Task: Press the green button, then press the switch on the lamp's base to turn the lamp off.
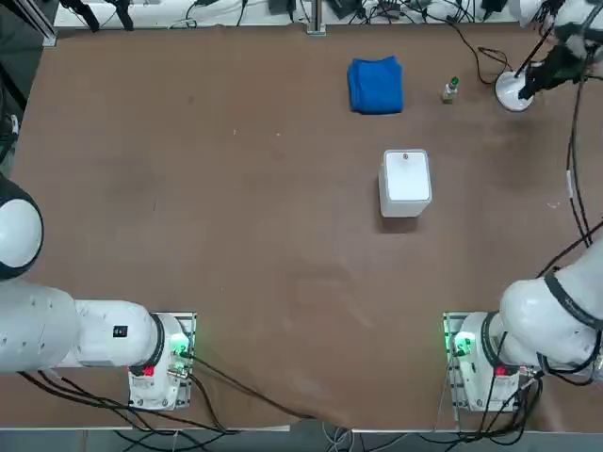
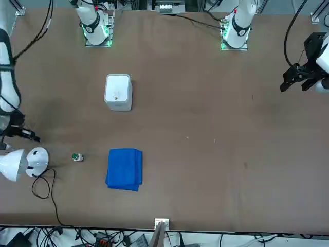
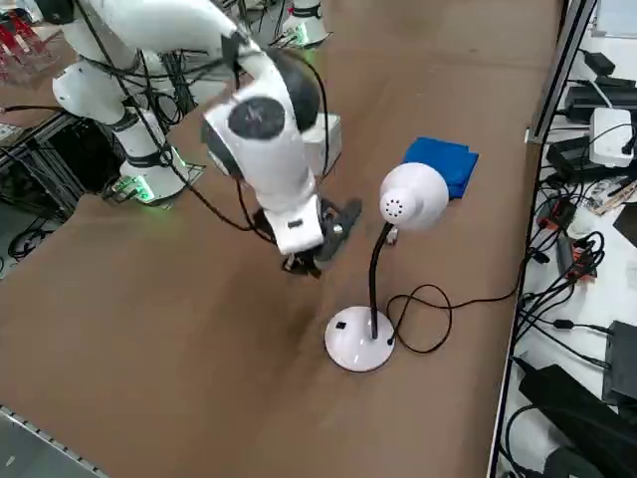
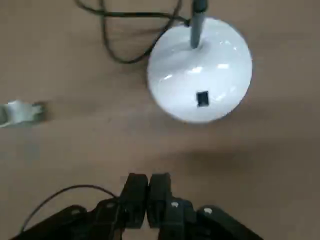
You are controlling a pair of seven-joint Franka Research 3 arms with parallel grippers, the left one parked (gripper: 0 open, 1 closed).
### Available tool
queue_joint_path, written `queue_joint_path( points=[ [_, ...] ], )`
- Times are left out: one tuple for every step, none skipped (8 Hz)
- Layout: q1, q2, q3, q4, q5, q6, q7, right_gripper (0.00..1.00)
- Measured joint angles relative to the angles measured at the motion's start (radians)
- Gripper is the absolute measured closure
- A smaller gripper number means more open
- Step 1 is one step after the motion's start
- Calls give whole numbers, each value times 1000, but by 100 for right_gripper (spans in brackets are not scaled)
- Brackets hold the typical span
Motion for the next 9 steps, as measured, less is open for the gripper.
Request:
queue_joint_path(
  points=[
    [0, -82, 0, 1, 2, -136, 0, 85],
    [5, -156, 2, -1, 4, -227, 40, 69],
    [20, -215, 8, -2, 4, -272, 114, 49],
    [61, -265, 12, -3, 4, -307, 173, 31],
    [121, -308, 16, -2, 2, -346, 211, 14],
    [185, -345, 20, -1, -11, -394, 232, 1],
    [247, -371, 22, 4, -58, -435, 242, 0],
    [306, -384, 24, 20, -144, -451, 247, 0],
    [363, -386, 24, 52, -224, -454, 248, 0]
  ],
)
